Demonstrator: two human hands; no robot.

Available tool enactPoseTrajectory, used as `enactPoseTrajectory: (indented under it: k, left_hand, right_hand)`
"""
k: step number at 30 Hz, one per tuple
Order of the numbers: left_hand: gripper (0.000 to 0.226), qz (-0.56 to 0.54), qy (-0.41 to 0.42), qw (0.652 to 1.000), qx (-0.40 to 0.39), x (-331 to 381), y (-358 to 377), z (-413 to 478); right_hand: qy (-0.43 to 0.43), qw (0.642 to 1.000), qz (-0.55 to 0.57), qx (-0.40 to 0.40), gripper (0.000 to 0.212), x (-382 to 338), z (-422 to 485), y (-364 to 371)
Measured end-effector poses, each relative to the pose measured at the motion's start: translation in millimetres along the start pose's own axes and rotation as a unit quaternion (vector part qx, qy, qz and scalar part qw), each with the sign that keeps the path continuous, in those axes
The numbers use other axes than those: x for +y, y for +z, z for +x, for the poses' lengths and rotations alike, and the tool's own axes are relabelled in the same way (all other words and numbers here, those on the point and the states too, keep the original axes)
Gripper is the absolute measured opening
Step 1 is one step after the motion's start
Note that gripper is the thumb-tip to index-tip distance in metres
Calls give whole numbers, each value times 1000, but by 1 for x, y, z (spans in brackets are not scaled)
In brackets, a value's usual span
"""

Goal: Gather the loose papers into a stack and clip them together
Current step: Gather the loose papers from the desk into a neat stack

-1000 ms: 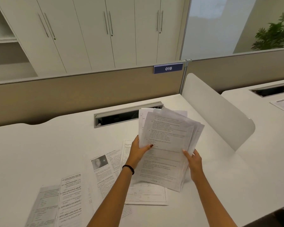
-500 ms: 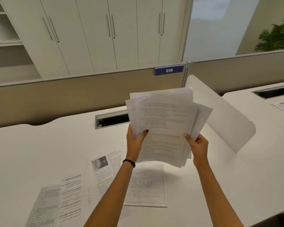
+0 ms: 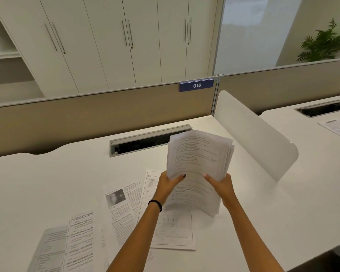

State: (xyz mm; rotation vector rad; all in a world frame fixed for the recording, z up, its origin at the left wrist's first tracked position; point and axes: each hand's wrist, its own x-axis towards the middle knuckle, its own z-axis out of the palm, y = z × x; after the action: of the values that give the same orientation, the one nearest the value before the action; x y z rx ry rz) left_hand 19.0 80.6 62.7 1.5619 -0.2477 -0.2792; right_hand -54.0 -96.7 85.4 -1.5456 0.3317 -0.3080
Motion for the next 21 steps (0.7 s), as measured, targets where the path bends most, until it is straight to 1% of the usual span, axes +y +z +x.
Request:
enactPoseTrajectory:
  k: [2,4,6,10,13,15,17,19,21]
  left_hand:
    - [33,17,-24,999,-17,-11,-5,-4]
    - [31,18,-36,999,-9,-18,-9,-7]
    - [30,9,-32,999,17,-17,-9,-8]
    - [30,-29,10,996,84,5,-7,-4]
    - [29,-38,56,992,110,19,-9,1]
    - [21,-31,72,988,130,21,-14,3]
    - [20,-31,71,987,143,20,-18,3]
    - [25,-29,70,987,144,18,-21,3]
    - [28,-24,57,989,135,15,-23,3]
  right_hand:
    - [17,1000,6,13,25,10,-4,0]
    - [34,999,16,29,22,19,-10,0]
    - [37,998,29,46,22,20,-13,3]
    - [5,997,36,73,20,2,-5,12]
    - [-23,997,37,71,23,-10,1,16]
    - [-24,996,50,65,21,-11,2,16]
    - [-27,998,44,41,14,-9,3,15]
    - [-30,999,26,27,9,-5,3,15]
    - [-20,999,21,31,12,-1,3,15]
